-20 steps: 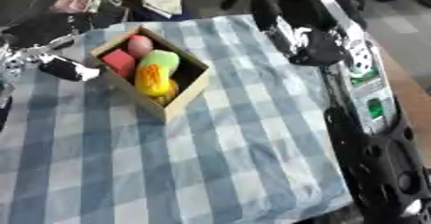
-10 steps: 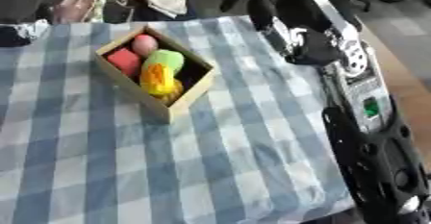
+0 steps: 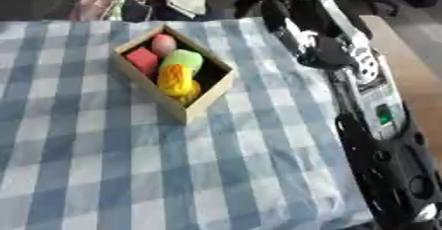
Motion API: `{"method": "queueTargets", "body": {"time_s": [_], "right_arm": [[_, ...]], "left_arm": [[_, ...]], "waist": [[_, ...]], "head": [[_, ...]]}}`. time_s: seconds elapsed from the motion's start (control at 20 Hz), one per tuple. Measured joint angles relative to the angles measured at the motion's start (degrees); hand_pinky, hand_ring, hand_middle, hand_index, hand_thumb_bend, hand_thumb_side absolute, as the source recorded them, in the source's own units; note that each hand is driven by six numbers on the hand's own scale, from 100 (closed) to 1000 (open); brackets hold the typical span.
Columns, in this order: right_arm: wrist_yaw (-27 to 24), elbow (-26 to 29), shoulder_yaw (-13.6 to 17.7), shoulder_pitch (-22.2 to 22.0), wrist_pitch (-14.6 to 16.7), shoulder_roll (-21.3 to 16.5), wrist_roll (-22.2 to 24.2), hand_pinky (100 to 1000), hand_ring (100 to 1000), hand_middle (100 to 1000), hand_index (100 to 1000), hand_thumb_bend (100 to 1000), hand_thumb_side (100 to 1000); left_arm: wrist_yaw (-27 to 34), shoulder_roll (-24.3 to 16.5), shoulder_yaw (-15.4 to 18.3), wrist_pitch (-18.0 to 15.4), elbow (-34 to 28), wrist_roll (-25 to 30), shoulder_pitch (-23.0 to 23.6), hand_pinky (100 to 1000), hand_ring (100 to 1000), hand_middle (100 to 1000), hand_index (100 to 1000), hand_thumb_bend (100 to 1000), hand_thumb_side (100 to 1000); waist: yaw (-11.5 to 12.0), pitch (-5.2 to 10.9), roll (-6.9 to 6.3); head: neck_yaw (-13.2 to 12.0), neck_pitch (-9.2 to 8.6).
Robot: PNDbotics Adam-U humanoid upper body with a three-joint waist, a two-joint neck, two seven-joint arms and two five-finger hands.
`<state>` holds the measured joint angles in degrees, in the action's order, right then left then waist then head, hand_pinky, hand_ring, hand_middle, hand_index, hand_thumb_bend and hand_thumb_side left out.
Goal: Pick up objects on the table and place them in the box.
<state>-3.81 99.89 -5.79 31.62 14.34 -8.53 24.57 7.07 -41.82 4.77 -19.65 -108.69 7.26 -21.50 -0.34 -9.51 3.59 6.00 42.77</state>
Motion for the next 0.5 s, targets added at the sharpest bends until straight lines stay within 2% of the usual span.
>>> {"method": "queueTargets", "body": {"time_s": [0.25, 0.3, 0.35, 0.5], "right_arm": [[-2.5, -2.0, -0.3, -2.7, -1.1, -1.3, -3.3, 749, 632, 705, 873, 100, 632], [-3.1, -2.5, -0.3, -3.2, -1.3, -1.5, -4.1, 749, 641, 713, 872, 100, 585], [-3.7, -3.0, -0.3, -3.7, -1.7, -1.7, -4.8, 749, 648, 720, 871, 100, 668], [-5.2, -4.7, -0.2, -5.5, -2.7, -2.0, -6.6, 752, 662, 735, 869, 100, 687]], "left_arm": [[3.0, 6.6, 2.4, 2.7, -0.9, 0.8, 5.4, 741, 720, 734, 838, 100, 564], [3.4, 7.8, 2.8, 3.2, -0.8, 1.1, 6.2, 739, 718, 733, 837, 100, 488], [3.7, 8.9, 3.1, 3.6, -0.8, 1.4, 7.0, 738, 717, 730, 837, 100, 573], [4.1, 12.2, 4.1, 4.7, -0.1, 2.2, 9.0, 736, 714, 726, 834, 100, 581]], "waist": [[2.2, 0.01, -0.58], [2.6, 0.01, -0.58], [2.9, 0.01, -0.58], [3.5, 0.01, -0.58]], "head": [[-0.6, 0.6], [-0.7, 0.7], [-0.9, 0.81], [-1.1, 1.04]]}}
